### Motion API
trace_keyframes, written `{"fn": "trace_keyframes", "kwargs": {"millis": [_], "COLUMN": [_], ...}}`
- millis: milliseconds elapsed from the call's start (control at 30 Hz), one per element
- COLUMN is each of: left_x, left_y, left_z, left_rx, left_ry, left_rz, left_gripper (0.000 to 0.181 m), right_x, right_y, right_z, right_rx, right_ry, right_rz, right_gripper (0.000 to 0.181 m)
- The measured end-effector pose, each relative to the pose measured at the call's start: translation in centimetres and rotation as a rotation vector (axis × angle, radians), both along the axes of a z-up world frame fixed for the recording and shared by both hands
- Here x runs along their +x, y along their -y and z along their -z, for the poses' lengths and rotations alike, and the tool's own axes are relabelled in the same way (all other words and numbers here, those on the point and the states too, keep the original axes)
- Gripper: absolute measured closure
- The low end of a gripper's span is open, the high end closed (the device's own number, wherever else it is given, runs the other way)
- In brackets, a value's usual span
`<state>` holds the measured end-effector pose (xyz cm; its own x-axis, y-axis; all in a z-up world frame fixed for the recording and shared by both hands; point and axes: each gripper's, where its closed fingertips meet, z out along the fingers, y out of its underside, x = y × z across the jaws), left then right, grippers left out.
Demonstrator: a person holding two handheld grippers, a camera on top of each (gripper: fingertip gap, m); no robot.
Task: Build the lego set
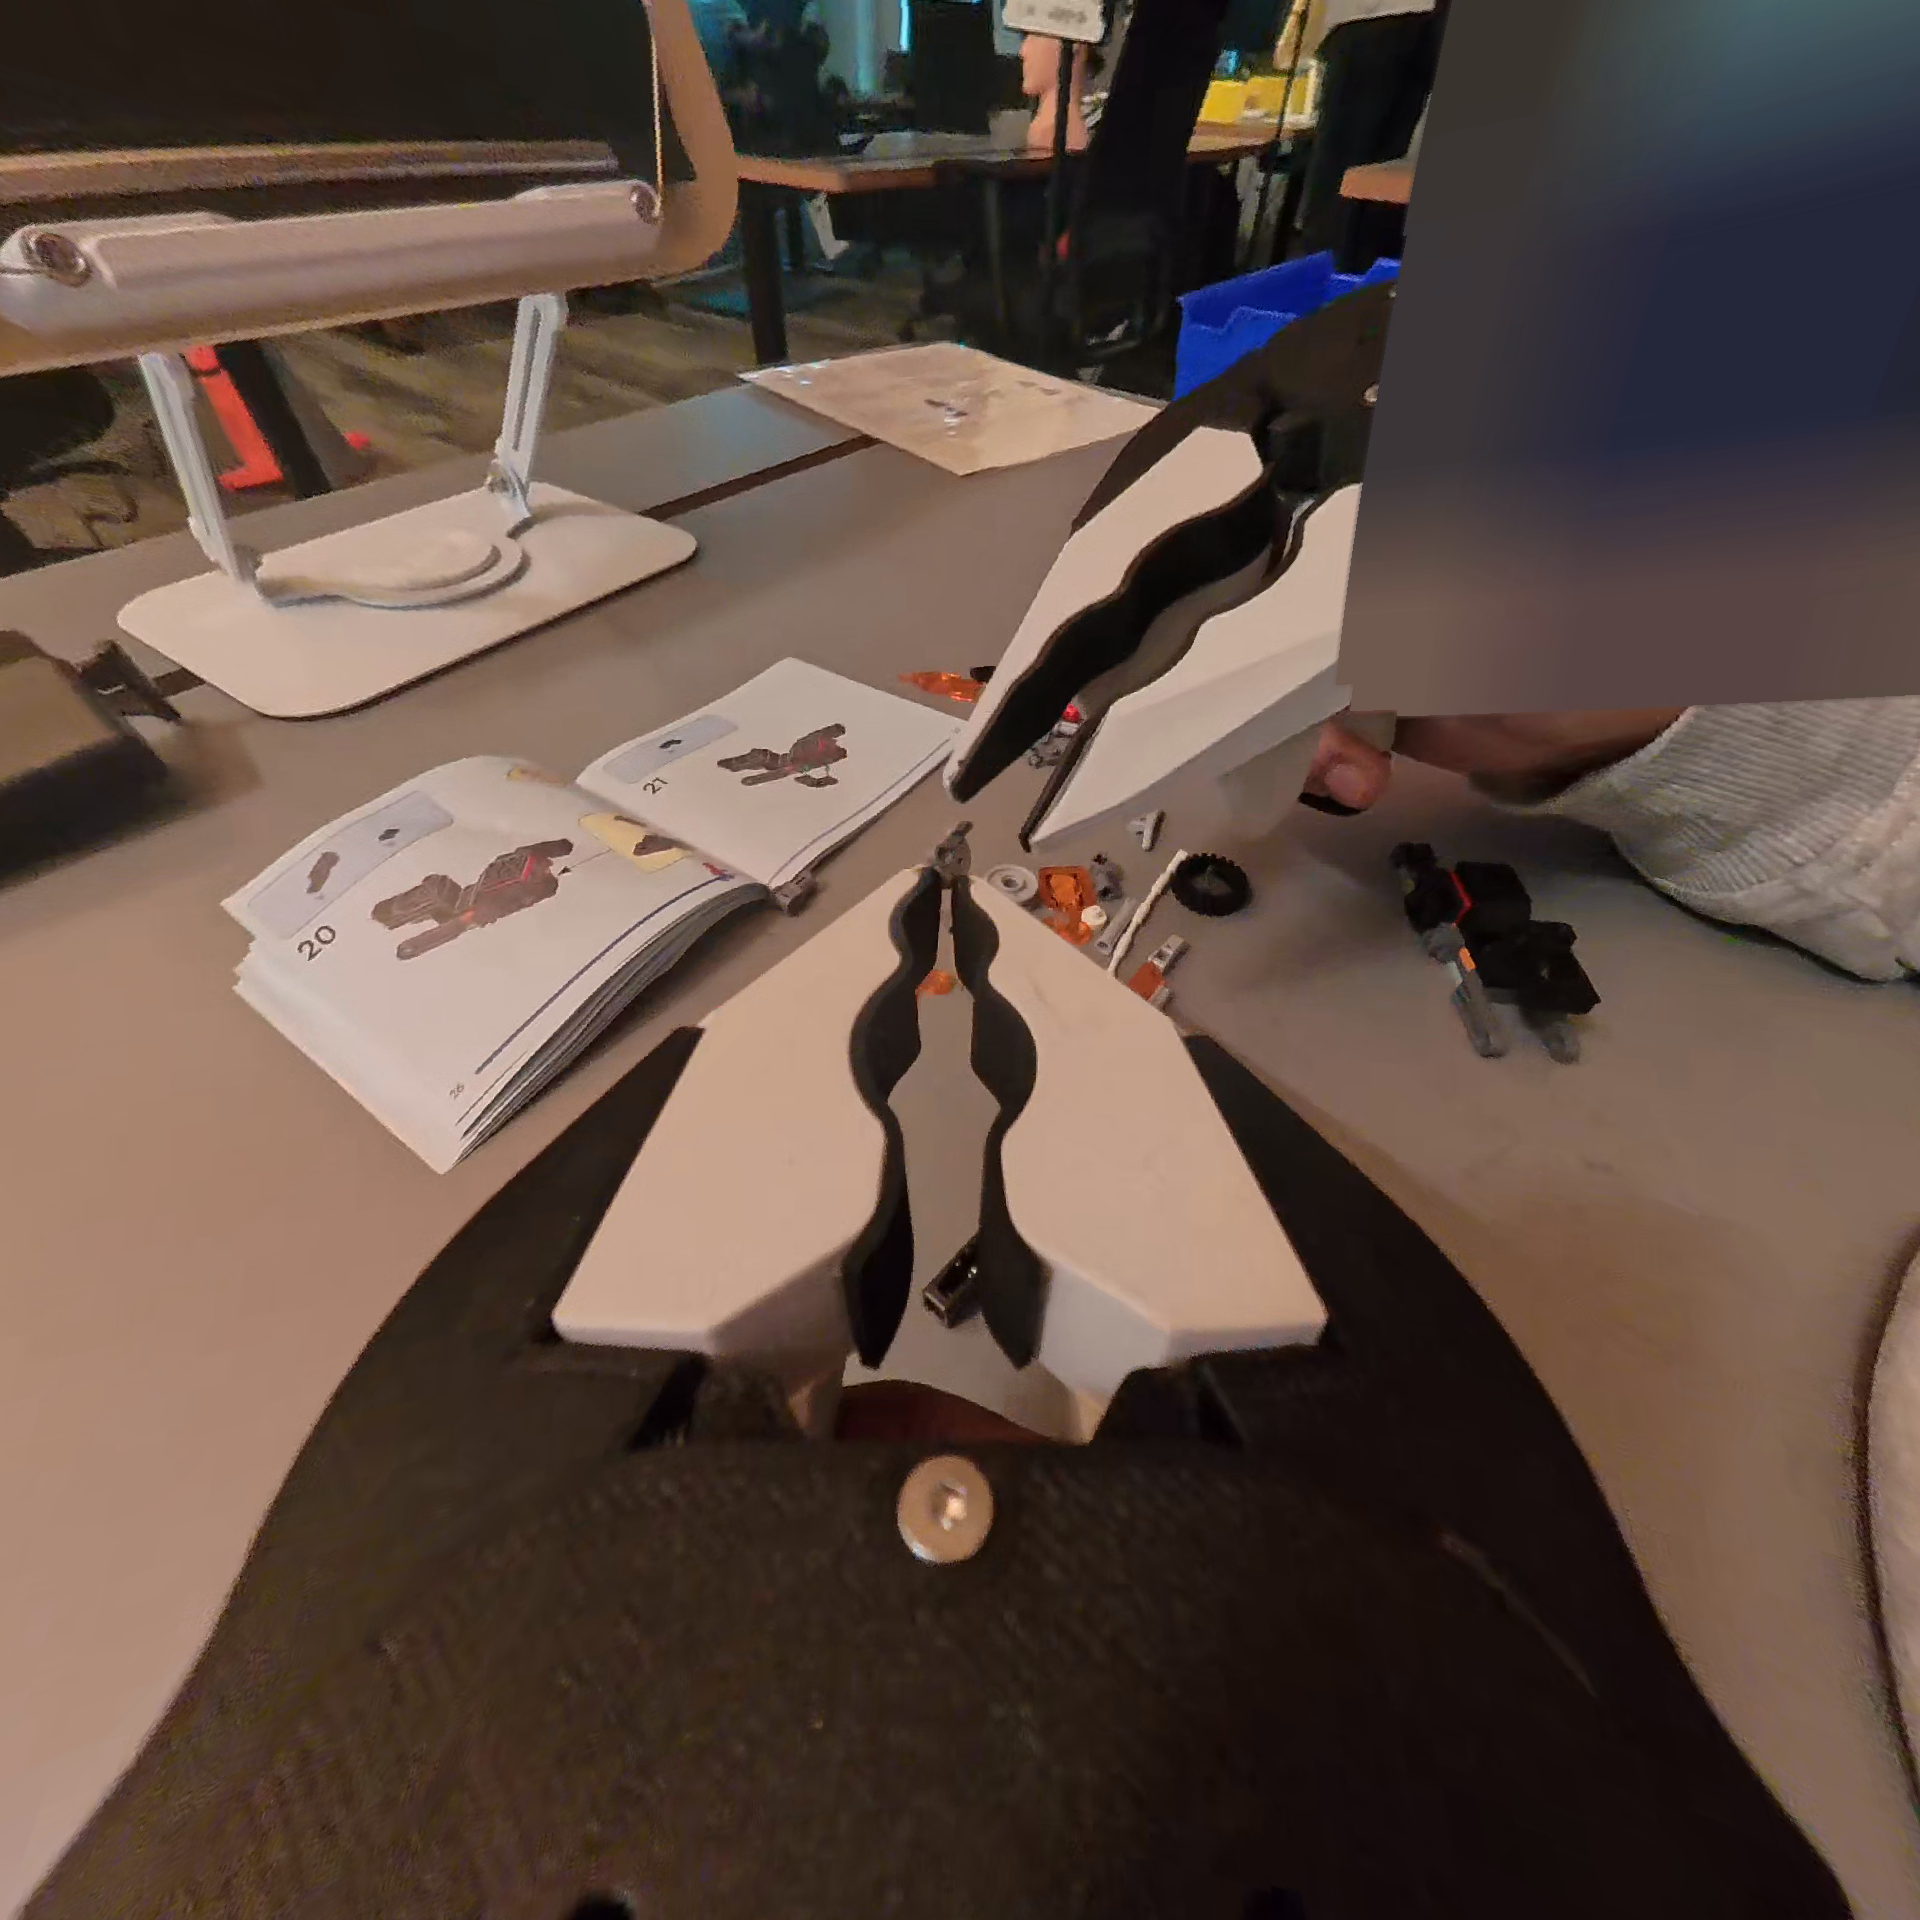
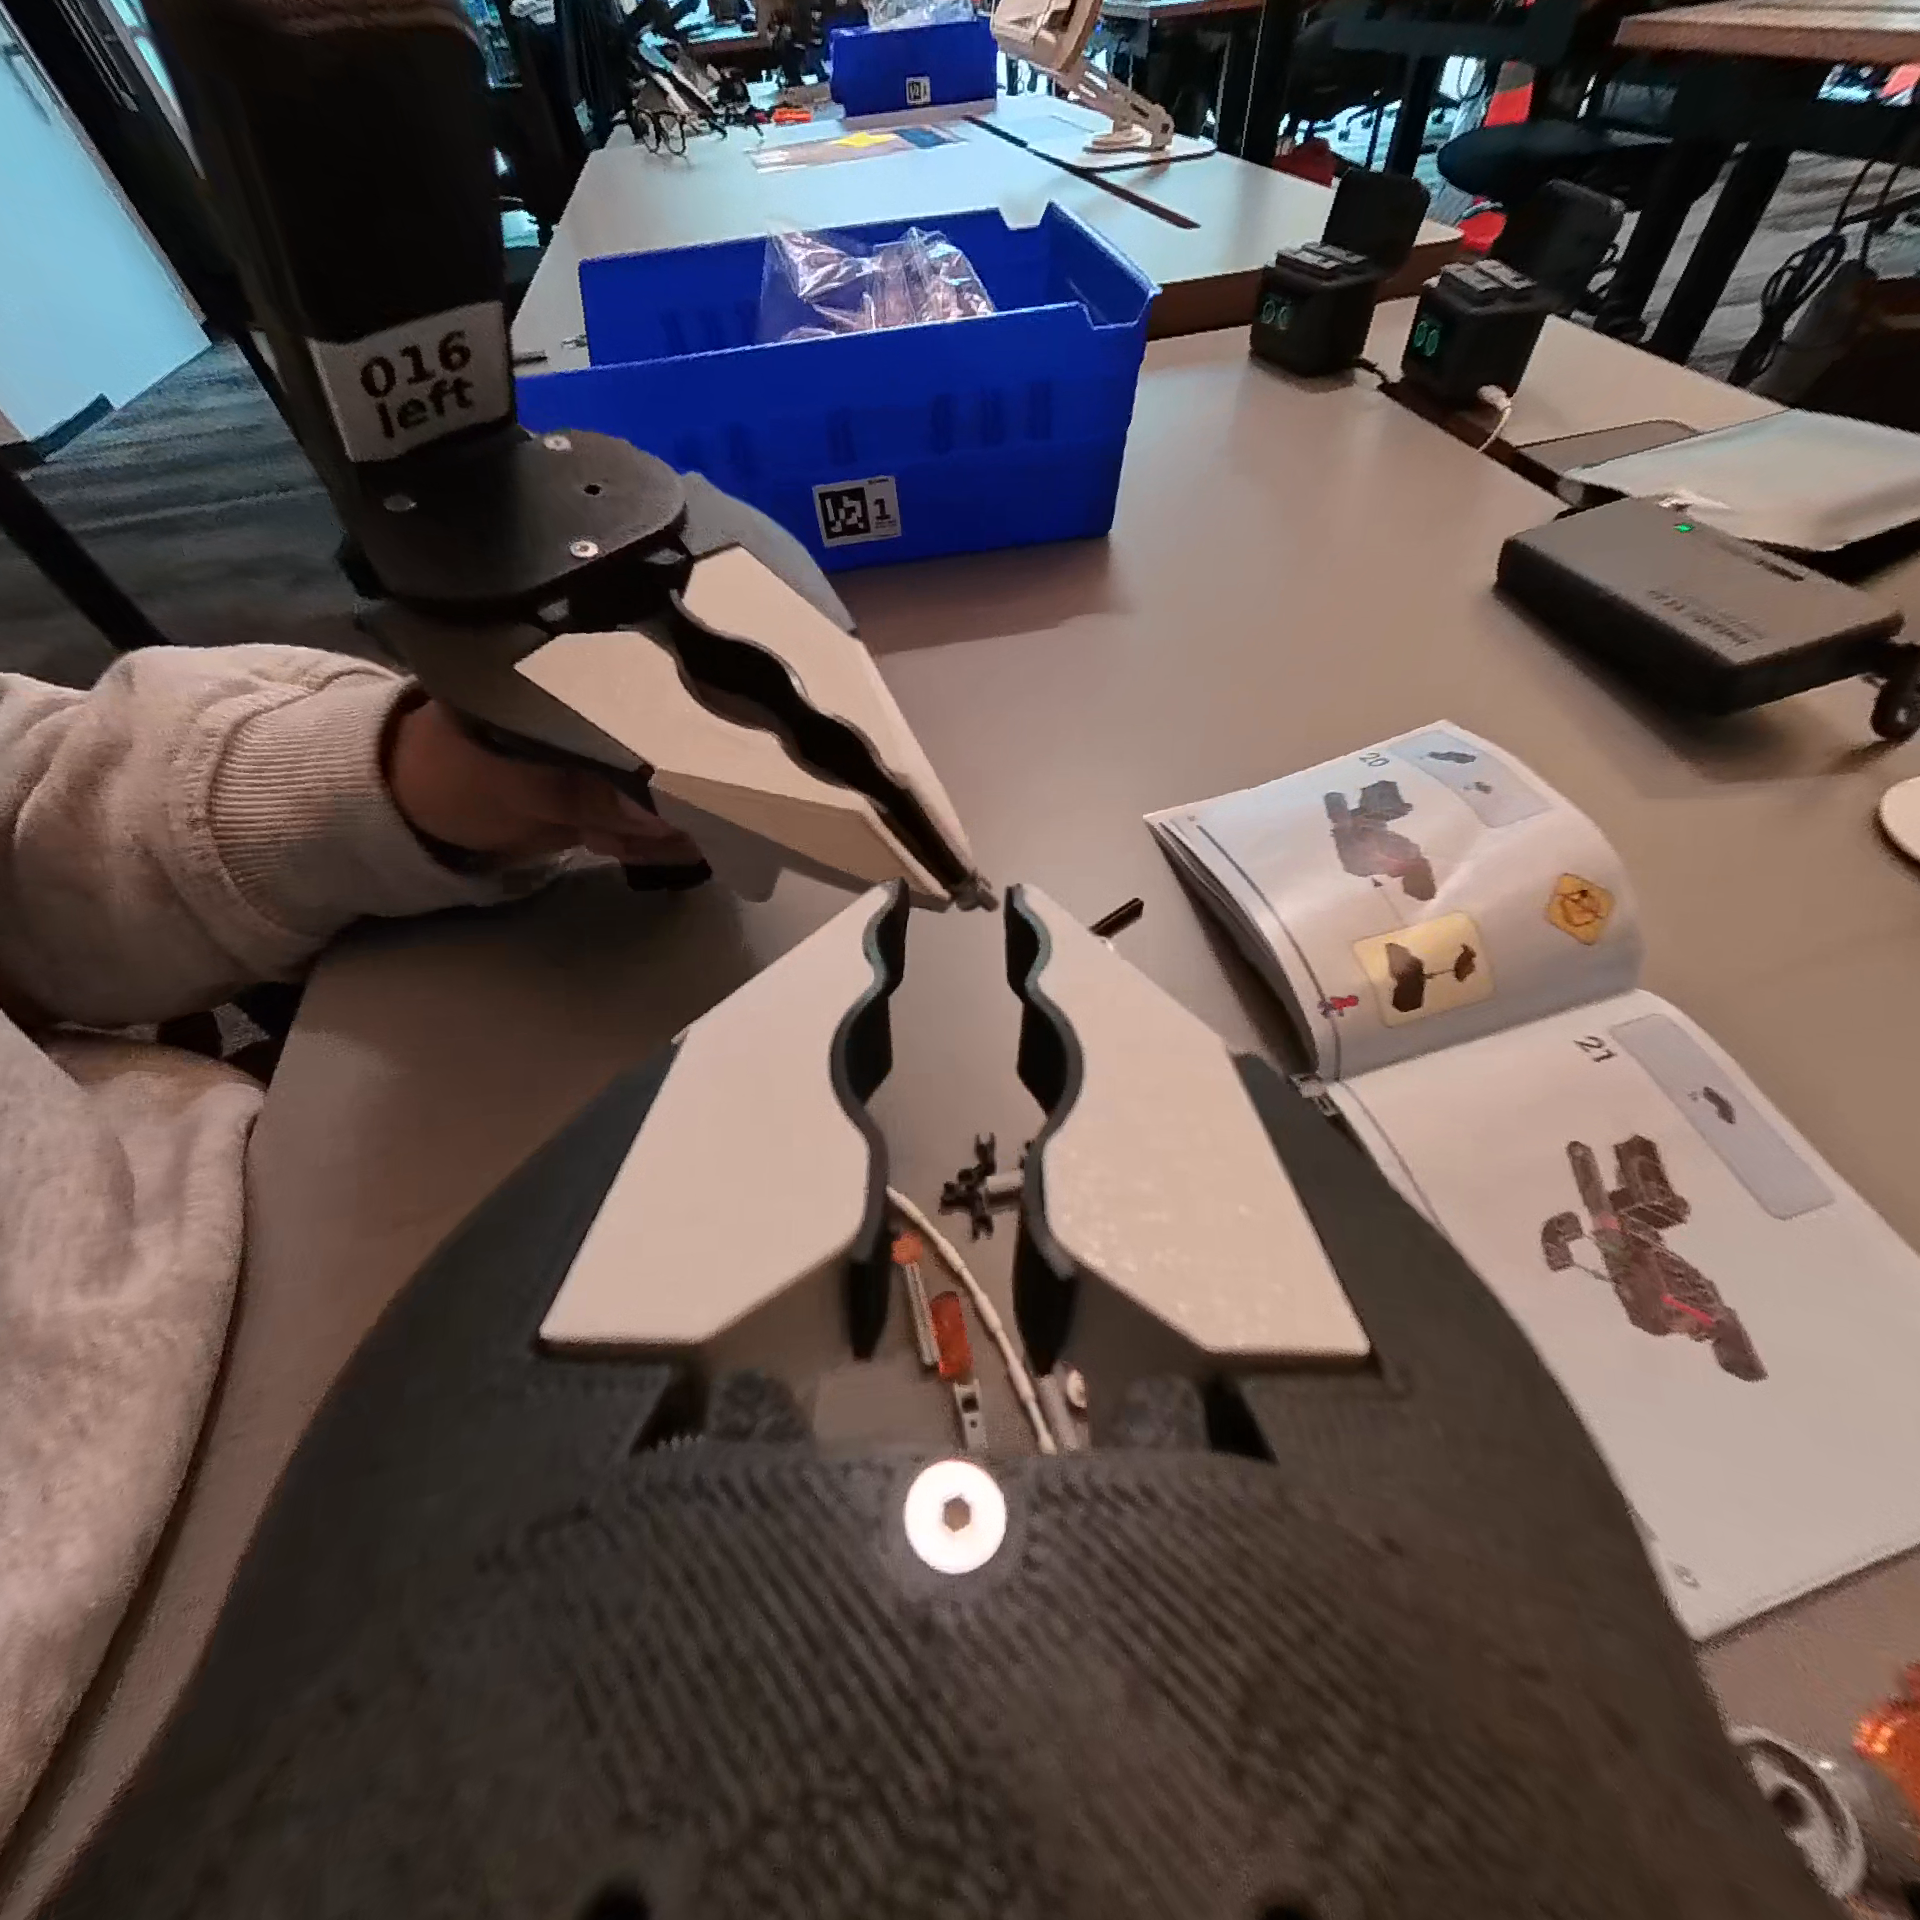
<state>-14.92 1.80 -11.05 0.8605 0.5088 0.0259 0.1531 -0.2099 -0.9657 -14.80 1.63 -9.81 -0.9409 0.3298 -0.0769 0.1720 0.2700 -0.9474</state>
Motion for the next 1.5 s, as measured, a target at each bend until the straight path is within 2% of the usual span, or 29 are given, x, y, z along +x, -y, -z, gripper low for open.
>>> {"fn": "trace_keyframes", "kwargs": {"millis": [300,900,1400,1500], "left_x": [-0.2,1.2,0.9,0.4], "left_y": [1.3,0.3,0.8,1.2], "left_z": [-0.7,-0.6,-0.9,-0.8], "left_rx": [0.128,0.086,0.098,0.093], "left_ry": [0.068,0.016,0.003,0.006], "left_rz": [0.008,0.072,0.062,0.03], "left_gripper": [0.181,0.181,0.181,0.181], "right_x": [0.4,0.4,0.3,0.6], "right_y": [0.5,0.3,0.1,0.2], "right_z": [0.5,0.0,-0.1,0.7], "right_rx": [-0.013,-0.076,-0.073,-0.029], "right_ry": [0.045,0.102,0.125,0.155], "right_rz": [-0.03,-0.044,-0.038,-0.053], "right_gripper": [0.165,0.166,0.166,0.165]}}
